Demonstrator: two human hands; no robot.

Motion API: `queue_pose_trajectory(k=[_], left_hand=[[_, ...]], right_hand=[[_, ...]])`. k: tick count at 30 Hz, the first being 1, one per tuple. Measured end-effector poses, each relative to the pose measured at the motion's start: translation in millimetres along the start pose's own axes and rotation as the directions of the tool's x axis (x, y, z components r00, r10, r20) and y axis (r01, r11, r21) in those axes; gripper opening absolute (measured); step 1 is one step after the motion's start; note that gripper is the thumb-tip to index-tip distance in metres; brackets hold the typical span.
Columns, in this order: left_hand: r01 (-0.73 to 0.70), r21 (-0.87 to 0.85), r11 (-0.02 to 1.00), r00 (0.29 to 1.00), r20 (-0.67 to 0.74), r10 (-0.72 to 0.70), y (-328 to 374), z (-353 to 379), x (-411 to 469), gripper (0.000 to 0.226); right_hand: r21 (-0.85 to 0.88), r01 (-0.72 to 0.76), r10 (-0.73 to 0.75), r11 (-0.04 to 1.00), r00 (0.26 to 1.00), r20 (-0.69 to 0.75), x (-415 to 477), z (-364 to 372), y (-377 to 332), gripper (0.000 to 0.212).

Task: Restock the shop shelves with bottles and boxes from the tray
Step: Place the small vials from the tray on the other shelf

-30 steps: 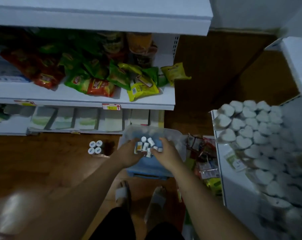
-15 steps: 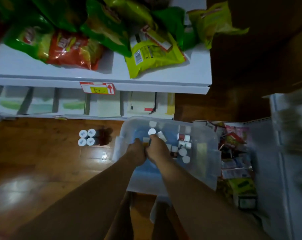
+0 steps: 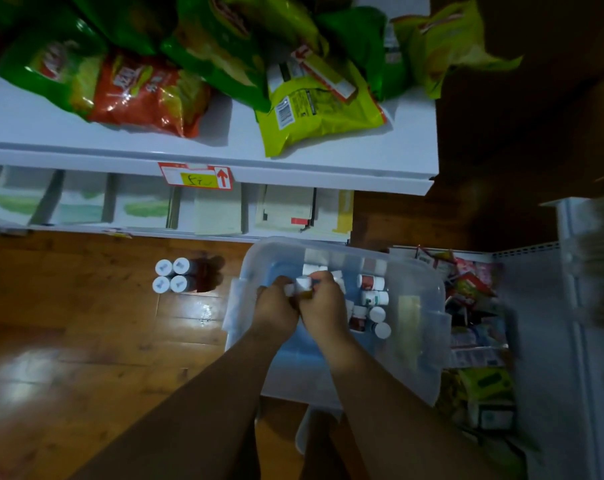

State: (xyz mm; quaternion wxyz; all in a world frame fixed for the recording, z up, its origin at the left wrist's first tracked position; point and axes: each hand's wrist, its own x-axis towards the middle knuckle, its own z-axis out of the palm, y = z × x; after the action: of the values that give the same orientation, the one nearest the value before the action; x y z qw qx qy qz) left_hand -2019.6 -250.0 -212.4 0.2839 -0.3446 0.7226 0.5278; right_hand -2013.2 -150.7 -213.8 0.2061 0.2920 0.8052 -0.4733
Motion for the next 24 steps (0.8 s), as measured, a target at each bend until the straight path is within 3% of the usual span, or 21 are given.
queue_pose_trajectory(k=[3, 6, 11, 15, 21, 24], left_hand=[[-0.234, 0.084, 0.969, 0.970, 0.087, 0.227, 47, -21, -50, 0.029], [-0.407, -0.071, 0.911, 0.897, 0.156, 0.413, 97, -52, -111, 0.033], [-0.328, -0.472, 0.818, 0.806, 0.312, 0.503, 176, -96, -211, 0.049], [-0.375, -0.562, 0.737, 0.672, 0.383, 0.634, 238, -125, -291, 0.053], [-0.611, -0.577, 0.542, 0.496, 0.254, 0.830, 314, -156, -400, 0.049], [-0.718, -0.537, 0.443, 0.433, 0.155, 0.888, 335, -168, -446, 0.048]], right_hand=[[0.186, 0.081, -0.079, 0.979, 0.997, -0.018, -24, -37, -28, 0.024], [0.463, 0.075, -0.079, 0.883, 0.997, -0.012, -66, -93, -77, 0.030], [0.662, 0.238, -0.304, 0.710, 0.953, -0.016, -148, -189, -170, 0.038], [0.715, 0.304, -0.433, 0.630, 0.901, -0.002, -215, -254, -240, 0.051], [0.786, 0.440, -0.610, 0.435, 0.786, -0.102, -296, -320, -317, 0.052], [0.755, 0.513, -0.673, 0.410, 0.728, -0.129, -321, -338, -340, 0.051]])
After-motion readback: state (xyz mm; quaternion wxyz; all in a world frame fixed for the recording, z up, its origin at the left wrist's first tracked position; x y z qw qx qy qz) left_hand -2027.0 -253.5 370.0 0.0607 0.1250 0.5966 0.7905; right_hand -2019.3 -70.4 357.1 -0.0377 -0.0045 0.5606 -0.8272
